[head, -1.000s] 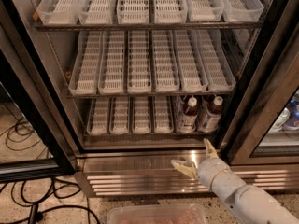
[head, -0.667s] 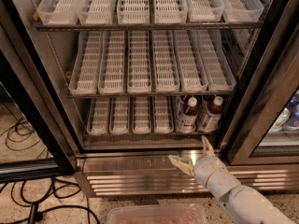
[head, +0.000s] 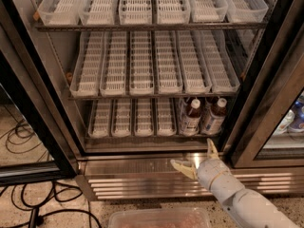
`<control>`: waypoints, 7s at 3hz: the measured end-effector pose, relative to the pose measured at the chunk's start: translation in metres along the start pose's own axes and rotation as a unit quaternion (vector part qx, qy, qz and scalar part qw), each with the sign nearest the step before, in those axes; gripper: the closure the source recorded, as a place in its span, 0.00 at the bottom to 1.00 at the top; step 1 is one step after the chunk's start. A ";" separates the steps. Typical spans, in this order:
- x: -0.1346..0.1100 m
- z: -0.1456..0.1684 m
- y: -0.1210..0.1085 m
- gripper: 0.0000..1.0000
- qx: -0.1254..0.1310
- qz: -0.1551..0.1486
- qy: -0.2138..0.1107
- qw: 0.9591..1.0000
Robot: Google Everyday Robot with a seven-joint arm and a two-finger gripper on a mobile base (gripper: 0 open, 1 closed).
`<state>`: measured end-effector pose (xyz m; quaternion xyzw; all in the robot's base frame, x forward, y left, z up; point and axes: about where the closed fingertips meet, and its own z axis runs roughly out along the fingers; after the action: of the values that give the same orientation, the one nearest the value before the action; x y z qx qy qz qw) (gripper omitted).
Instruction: Pick blue plastic bottle from bottom shelf of fridge
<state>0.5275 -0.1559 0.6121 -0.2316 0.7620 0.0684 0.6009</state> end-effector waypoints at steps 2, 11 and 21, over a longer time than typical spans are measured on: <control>-0.001 0.028 -0.004 0.20 0.007 0.007 -0.026 1.000; -0.023 0.113 -0.070 0.35 0.114 -0.031 -0.111 0.987; -0.111 0.013 -0.058 1.00 0.069 0.036 -0.204 0.976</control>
Offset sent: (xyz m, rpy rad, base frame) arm 0.0444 0.0081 -0.0109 0.0498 -0.0766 -0.0197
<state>0.5833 -0.1716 0.7240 -0.1437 0.6339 0.0832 0.7554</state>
